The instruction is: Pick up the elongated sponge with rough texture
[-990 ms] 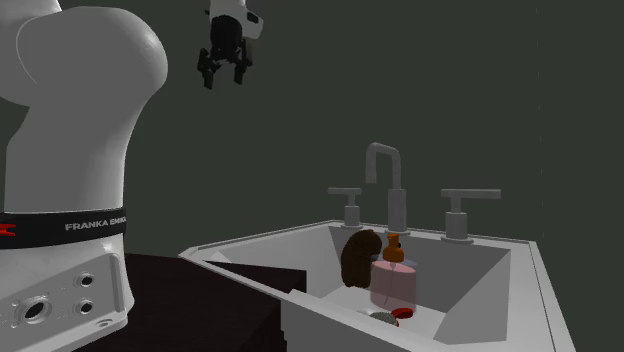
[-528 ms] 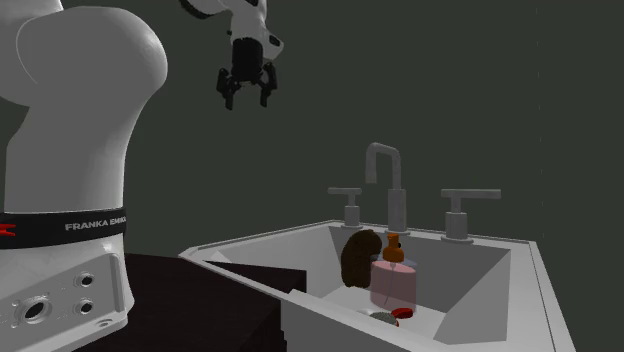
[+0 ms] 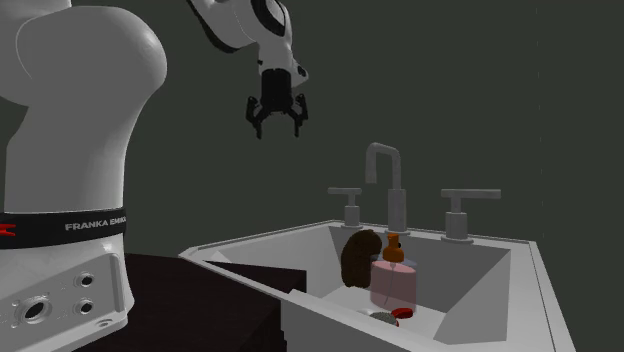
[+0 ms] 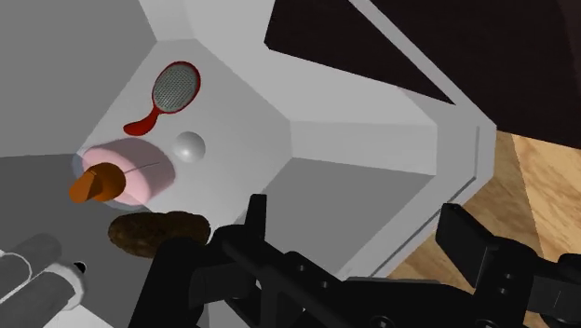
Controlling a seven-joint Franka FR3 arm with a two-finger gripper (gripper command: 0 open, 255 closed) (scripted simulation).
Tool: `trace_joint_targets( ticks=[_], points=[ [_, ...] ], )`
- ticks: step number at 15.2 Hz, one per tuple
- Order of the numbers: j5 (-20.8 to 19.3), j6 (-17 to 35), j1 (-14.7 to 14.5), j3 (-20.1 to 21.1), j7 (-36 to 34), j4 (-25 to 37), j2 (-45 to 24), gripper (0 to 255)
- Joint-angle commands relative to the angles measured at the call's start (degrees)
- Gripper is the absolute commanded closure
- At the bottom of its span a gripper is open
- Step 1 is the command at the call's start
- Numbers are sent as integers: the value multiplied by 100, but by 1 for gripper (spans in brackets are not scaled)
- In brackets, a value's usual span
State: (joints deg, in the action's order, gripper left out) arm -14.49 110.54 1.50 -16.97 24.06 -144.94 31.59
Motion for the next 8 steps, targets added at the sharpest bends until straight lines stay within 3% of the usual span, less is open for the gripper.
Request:
trace_joint_targets(
  ticks=[1,8],
  points=[
    [-129,392,-21,-211,375,37,-372,0],
    [-268,1713,-115,-909,1720,340,-1796,0]
  ],
)
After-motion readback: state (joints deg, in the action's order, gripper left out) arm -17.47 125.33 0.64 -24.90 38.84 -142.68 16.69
